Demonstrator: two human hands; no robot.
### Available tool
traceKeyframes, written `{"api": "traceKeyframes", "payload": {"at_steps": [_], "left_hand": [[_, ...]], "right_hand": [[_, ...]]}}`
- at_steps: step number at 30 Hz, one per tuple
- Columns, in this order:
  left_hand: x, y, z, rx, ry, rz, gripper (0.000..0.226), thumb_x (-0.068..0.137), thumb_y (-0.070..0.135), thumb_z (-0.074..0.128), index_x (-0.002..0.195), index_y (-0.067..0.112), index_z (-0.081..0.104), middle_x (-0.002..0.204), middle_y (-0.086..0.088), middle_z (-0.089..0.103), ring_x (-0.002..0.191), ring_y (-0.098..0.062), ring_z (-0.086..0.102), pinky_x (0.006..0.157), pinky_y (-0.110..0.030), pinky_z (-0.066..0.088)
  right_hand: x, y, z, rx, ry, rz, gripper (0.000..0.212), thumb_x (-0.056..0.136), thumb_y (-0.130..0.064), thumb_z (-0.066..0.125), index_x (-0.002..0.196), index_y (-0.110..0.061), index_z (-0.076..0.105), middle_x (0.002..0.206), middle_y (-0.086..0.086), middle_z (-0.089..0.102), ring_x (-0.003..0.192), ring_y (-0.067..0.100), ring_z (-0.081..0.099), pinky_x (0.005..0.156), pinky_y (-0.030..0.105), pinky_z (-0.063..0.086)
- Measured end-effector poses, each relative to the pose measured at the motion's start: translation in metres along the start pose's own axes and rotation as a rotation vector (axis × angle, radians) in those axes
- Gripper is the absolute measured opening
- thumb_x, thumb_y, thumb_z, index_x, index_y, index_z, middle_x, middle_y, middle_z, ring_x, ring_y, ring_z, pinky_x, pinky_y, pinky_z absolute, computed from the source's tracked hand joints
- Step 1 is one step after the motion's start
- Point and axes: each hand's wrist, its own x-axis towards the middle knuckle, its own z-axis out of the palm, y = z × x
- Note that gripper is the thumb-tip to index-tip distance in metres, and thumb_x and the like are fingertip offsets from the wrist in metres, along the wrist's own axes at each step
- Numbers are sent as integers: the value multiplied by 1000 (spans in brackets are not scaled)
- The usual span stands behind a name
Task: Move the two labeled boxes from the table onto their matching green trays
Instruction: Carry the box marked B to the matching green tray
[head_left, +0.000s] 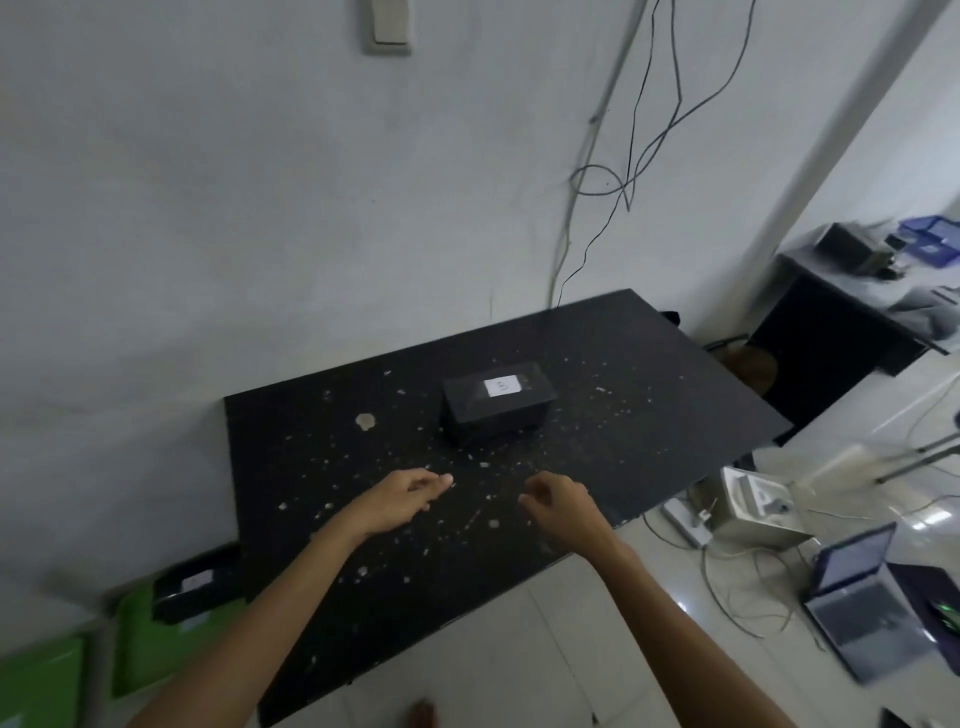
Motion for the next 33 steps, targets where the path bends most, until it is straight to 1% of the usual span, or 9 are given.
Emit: {"api": "traceKeyframes", "payload": {"at_steps": [4,8,13,17,20,25,27,30,33], "left_hand": [[42,37,29,140,92,-57,80,84,74,46,141,18,47,136,-5,56,117,-18,56,96,-33,43],[104,90,11,318,370,-60,89,87,69,46,152,12,26,156,-14,31,138,-32,40,107,-49,38],[182,110,11,508,409,-128,96,88,69,45,155,12,8,161,-16,18,141,-37,32,108,-54,36],[228,134,30,249,425,-185,104,84,77,41,156,12,5,162,-15,18,145,-36,27,111,-54,29],[256,137,45,216,412,-259,105,82,80,38,156,12,6,162,-13,20,145,-35,28,111,-53,28],[292,141,47,-51,399,-309,97,82,78,41,153,14,25,155,-10,37,139,-32,38,113,-50,31],[296,133,48,-157,409,-296,90,84,76,43,149,15,32,151,-7,43,137,-29,41,111,-43,32],[301,116,55,-280,478,-350,89,81,74,50,146,14,38,147,-6,48,134,-27,44,106,-39,35],[311,116,50,-364,549,-400,95,74,76,59,144,14,41,142,-7,52,128,-27,50,104,-40,40]], "right_hand": [[-2,36,-40,-121,3,1,24,96,-38,54,109,-21,65,100,-3,68,85,12,67,82,36,58],[37,41,-81,-251,94,-24,18,98,-37,51,91,-22,58,93,-3,63,77,13,62,69,30,51],[92,66,-109,-271,98,35,24,94,-34,47,96,-14,60,102,8,68,88,29,66,77,42,53],[146,86,-151,-233,156,45,34,93,-39,53,112,-12,59,114,12,66,101,36,65,78,41,50],[185,101,-162,-273,174,91,51,96,-50,52,125,-9,53,125,14,60,111,39,61,83,46,47],[258,103,-177,-329,188,91,76,96,-62,42,147,-7,35,144,18,47,128,38,51,97,55,46],[282,102,-167,-264,97,128,83,94,-64,41,152,-6,28,150,18,43,134,39,47,103,56,42],[304,106,-140,-55,-38,206,83,93,-65,42,148,-4,33,147,21,47,132,42,48,105,54,41],[326,98,-133,123,-52,247,86,93,-69,37,147,-2,35,146,23,48,132,43,48,106,53,40]]}}
